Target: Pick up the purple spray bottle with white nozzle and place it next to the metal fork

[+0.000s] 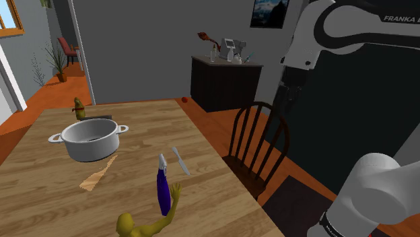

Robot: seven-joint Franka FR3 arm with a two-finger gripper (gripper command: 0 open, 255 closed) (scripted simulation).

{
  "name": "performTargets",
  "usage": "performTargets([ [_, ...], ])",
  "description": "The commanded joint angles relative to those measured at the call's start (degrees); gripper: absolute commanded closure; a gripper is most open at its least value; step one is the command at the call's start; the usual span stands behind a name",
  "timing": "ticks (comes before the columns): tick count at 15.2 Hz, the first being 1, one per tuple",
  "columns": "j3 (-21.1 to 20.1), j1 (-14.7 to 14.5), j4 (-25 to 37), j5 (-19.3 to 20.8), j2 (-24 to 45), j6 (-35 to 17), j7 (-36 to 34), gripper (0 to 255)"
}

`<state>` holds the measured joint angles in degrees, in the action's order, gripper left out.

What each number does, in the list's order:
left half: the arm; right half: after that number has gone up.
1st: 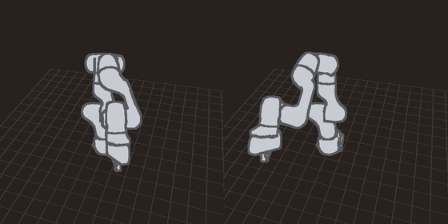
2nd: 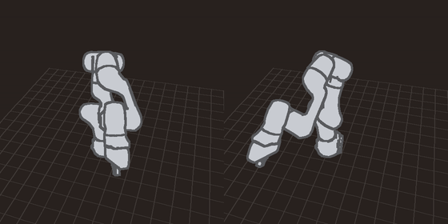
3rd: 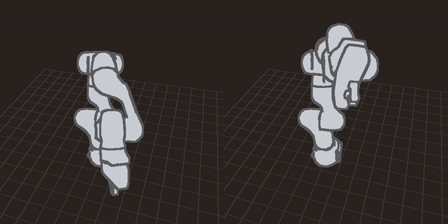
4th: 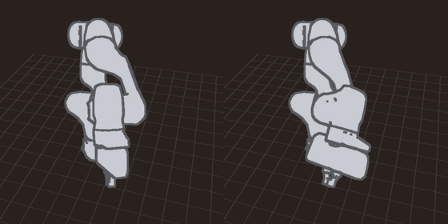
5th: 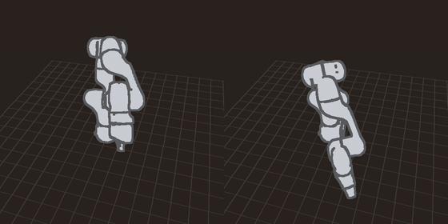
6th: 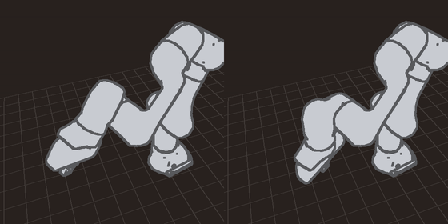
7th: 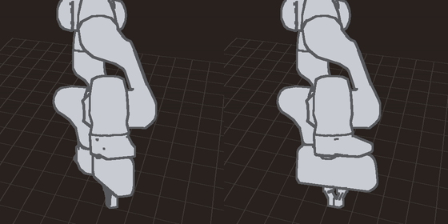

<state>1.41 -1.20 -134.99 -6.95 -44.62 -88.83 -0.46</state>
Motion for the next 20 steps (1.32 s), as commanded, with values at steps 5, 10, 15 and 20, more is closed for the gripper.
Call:
performTargets([
  [5,-5.2,-1.3,0.6,-2.7,4.1,-4.1,-5.8,0],
  [10,-11.4,-2.4,3.1,-4.9,10.8,-9.2,-12.9,0],
  [15,-17.4,-3.0,7.5,-5.2,19.2,-13.8,-20.2,0],
  [20,-22.9,-3.3,13.8,-3.2,29.0,-17.5,-28.1,0],
])
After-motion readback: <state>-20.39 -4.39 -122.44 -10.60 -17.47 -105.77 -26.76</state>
